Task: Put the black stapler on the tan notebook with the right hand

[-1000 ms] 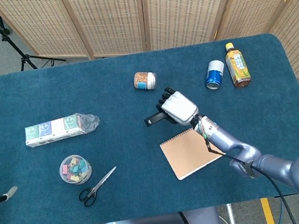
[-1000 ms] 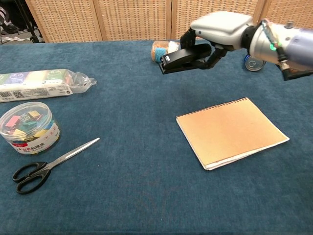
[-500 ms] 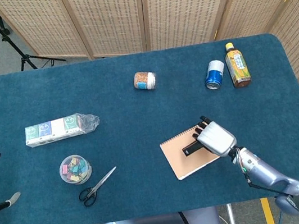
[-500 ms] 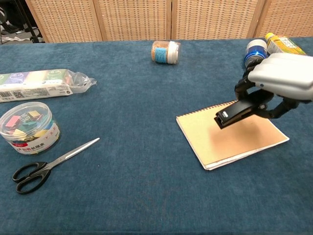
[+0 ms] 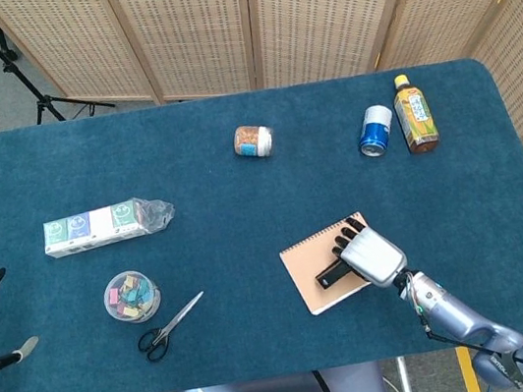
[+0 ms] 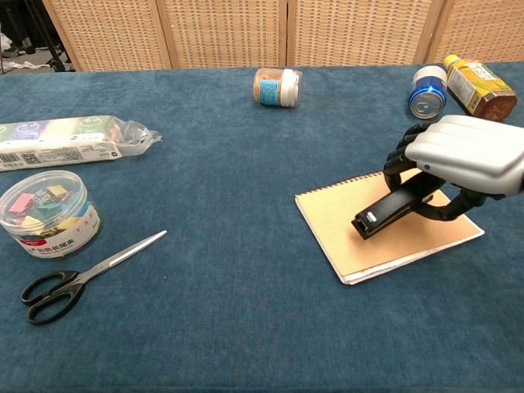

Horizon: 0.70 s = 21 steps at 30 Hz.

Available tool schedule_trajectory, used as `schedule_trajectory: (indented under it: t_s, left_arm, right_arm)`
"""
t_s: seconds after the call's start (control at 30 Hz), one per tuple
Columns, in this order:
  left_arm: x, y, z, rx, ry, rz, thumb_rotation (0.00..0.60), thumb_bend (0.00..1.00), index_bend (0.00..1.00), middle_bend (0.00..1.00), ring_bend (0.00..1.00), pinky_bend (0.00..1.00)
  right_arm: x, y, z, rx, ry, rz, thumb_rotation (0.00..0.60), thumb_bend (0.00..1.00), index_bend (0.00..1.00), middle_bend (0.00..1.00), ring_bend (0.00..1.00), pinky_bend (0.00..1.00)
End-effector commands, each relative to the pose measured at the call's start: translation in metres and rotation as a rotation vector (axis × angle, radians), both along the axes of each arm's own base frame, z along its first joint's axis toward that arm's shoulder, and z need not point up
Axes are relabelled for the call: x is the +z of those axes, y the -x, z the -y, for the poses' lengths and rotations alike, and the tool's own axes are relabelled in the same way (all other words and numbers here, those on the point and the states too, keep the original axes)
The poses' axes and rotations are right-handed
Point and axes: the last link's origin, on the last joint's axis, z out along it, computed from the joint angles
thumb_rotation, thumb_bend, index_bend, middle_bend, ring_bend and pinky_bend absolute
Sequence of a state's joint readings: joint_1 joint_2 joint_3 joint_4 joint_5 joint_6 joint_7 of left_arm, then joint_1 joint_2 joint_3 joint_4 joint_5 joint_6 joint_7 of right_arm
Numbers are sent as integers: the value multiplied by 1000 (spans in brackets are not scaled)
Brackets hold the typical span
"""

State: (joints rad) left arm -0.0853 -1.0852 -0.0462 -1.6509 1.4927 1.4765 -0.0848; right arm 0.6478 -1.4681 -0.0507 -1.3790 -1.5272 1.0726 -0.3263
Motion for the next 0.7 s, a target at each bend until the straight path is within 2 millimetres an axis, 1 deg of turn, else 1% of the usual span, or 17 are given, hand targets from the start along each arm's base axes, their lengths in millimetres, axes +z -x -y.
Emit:
schedule_trajectory:
  t_s: [0.03, 0.1, 0.2, 0.23, 0.33, 0.4, 0.43, 0.47, 0.5, 0.57, 0.63, 0.7]
  left_arm:
    - [0, 0, -1, 4, 1, 0, 600, 0, 0, 0, 0, 0]
    - [0, 0, -1, 6, 3, 0, 600, 0, 0, 0, 0, 0]
    - [0, 0, -1, 5, 7, 1, 600, 0, 0, 0, 0, 0]
    - [0, 0, -1, 4, 6, 4, 600, 0, 0, 0, 0, 0]
    - [1, 0, -1, 3, 4, 9, 600, 0, 0, 0, 0, 0]
    - [2, 0, -1, 2, 3, 12, 600, 0, 0, 0, 0, 0]
    - [2, 0, 0, 1, 2, 16, 600, 0, 0, 0, 0, 0]
    - [4, 0, 0, 0, -3, 17, 600, 0, 0, 0, 0, 0]
    - [4, 0, 0, -1, -7, 17, 600, 0, 0, 0, 0, 0]
    - [6, 2, 1, -1, -21, 8, 600, 0, 0, 0, 0, 0]
    - [7, 4, 2, 2, -34, 0, 600, 0, 0, 0, 0, 0]
    - [8, 6, 3, 6, -44, -1, 600, 0, 0, 0, 0, 0]
  right_arm:
    - [0, -1, -1, -48, -17, 0, 600, 131, 0, 0, 0, 13]
    - [1, -3, -1, -50, -8, 3, 600, 99, 0, 0, 0, 1]
    - [5, -6, -2, -38, 14, 0, 600, 93, 0, 0, 0, 0]
    - [12, -9, -4, -28, 41, 13, 600, 93, 0, 0, 0, 0]
    - [25, -12, -12, -29, 65, 36, 600, 93, 0, 0, 0, 0]
    - [38, -15, -19, -32, 90, 58, 600, 94, 0, 0, 0, 0]
    - [50, -16, -26, -37, 114, 84, 600, 94, 0, 0, 0, 0]
    - [70, -15, -34, -57, 170, 148, 600, 88, 0, 0, 0, 0]
    - [80, -12, -43, -62, 195, 176, 600, 77, 0, 0, 0, 0]
    - [97, 0, -53, -77, 269, 220, 600, 21, 0, 0, 0, 0]
    - [107, 12, -62, -91, 331, 256, 600, 0, 0, 0, 0, 0]
    - [113, 25, -71, -110, 376, 310, 600, 0, 0, 0, 0, 0]
